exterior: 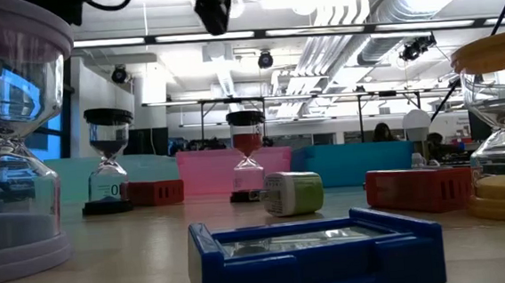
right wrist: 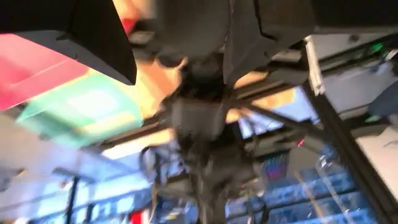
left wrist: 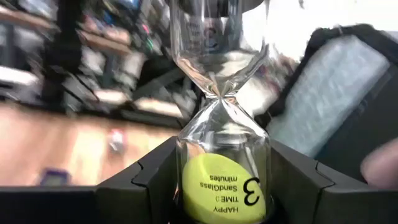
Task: Pick & Place Office items
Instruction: Put the green hourglass into the green bin
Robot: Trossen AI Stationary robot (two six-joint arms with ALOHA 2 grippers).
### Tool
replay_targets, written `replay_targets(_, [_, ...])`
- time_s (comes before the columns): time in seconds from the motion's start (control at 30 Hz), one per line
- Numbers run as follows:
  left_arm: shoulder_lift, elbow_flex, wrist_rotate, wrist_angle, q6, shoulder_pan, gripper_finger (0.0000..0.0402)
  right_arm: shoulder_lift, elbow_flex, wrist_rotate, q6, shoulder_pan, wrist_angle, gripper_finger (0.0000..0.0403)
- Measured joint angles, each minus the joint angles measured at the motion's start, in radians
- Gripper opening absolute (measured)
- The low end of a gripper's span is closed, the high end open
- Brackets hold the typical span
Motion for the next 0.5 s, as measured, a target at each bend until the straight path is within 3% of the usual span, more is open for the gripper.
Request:
replay_targets(0.33, [-0.271,0.0,-0.016,-0.512,0.006,-0.001,0.0199,-0.01,0.001,0.26,0.03,0.194,-0.05,0.0231])
replay_targets(0.5, [-0.478,0.0,-0.149,-0.804,0.006,0.001,0.02,-0.007,0.001,0.285,0.134,0.244,-0.145,0.0231])
